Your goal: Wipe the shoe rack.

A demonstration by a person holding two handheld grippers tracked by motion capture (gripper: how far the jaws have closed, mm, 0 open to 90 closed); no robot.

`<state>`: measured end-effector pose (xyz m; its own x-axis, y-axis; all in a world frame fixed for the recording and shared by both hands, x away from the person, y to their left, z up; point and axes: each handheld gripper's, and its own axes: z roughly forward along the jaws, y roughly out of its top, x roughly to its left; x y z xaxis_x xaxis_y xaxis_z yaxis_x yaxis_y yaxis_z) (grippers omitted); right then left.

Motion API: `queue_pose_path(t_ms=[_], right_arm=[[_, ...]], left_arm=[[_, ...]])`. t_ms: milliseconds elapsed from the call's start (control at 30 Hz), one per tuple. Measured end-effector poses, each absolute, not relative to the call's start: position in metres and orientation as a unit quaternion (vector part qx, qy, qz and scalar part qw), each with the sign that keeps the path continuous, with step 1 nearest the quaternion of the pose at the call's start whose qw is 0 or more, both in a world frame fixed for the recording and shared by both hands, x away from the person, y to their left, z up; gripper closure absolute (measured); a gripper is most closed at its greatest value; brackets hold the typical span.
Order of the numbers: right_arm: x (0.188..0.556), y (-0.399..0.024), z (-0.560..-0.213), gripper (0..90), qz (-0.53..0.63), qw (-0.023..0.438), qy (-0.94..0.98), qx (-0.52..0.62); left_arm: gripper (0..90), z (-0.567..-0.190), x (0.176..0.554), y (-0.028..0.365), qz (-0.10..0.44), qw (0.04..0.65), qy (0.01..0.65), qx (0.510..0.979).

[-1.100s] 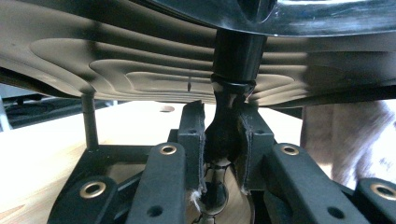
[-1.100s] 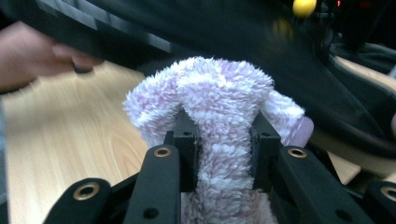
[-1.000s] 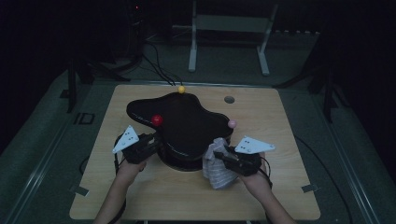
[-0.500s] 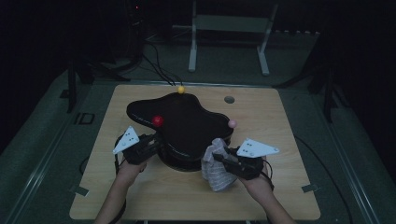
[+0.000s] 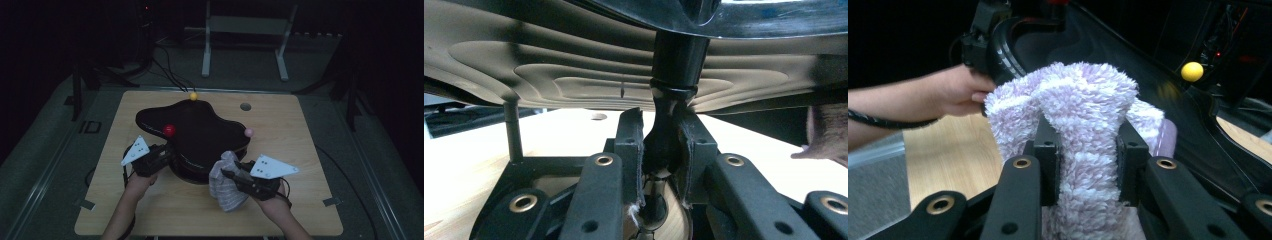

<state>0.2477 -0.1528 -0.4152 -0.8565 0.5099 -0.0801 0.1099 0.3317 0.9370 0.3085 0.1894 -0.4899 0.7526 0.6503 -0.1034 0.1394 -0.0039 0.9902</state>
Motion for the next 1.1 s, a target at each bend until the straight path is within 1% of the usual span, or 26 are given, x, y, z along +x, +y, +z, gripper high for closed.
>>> queue_pose_path(t_ms=[33,100,200,400,667,733,833,900,1000,1100], right_arm=[[0.248,-0.15,-0.418,70.6,0.537,0.187,0.799,0.197],[0.251,-0.148,-0.43,70.5,0.533,0.167,0.804,0.205],[0.248,-0.148,-0.432,70.4,0.525,0.175,0.807,0.208],[0.233,-0.141,-0.4,70.4,0.56,0.178,0.792,0.167],[0.234,-0.109,-0.375,69.8,0.574,0.183,0.789,0.121],[0.235,-0.103,-0.377,69.5,0.563,0.199,0.794,0.114],[0.237,-0.107,-0.388,69.5,0.57,0.185,0.791,0.12],[0.236,-0.115,-0.392,69.5,0.57,0.19,0.789,0.128],[0.24,-0.127,-0.399,69.5,0.571,0.181,0.787,0.146],[0.242,-0.136,-0.405,69.4,0.563,0.19,0.79,0.154]], left_arm=[[74.8,-0.49,0.308,0.19,0.202,0.642,0.293,0.679],[74.7,-0.491,0.309,0.191,0.197,0.645,0.297,0.676],[74.7,-0.49,0.309,0.191,0.198,0.645,0.295,0.676],[74.7,-0.489,0.308,0.19,0.201,0.642,0.291,0.681],[74.8,-0.489,0.308,0.19,0.201,0.64,0.291,0.682],[74.8,-0.489,0.309,0.19,0.2,0.64,0.29,0.683],[74.8,-0.489,0.309,0.19,0.201,0.639,0.285,0.686],[74.8,-0.489,0.309,0.19,0.203,0.639,0.286,0.684],[74.8,-0.489,0.309,0.191,0.197,0.641,0.29,0.683],[74.8,-0.488,0.309,0.191,0.198,0.638,0.29,0.685]])
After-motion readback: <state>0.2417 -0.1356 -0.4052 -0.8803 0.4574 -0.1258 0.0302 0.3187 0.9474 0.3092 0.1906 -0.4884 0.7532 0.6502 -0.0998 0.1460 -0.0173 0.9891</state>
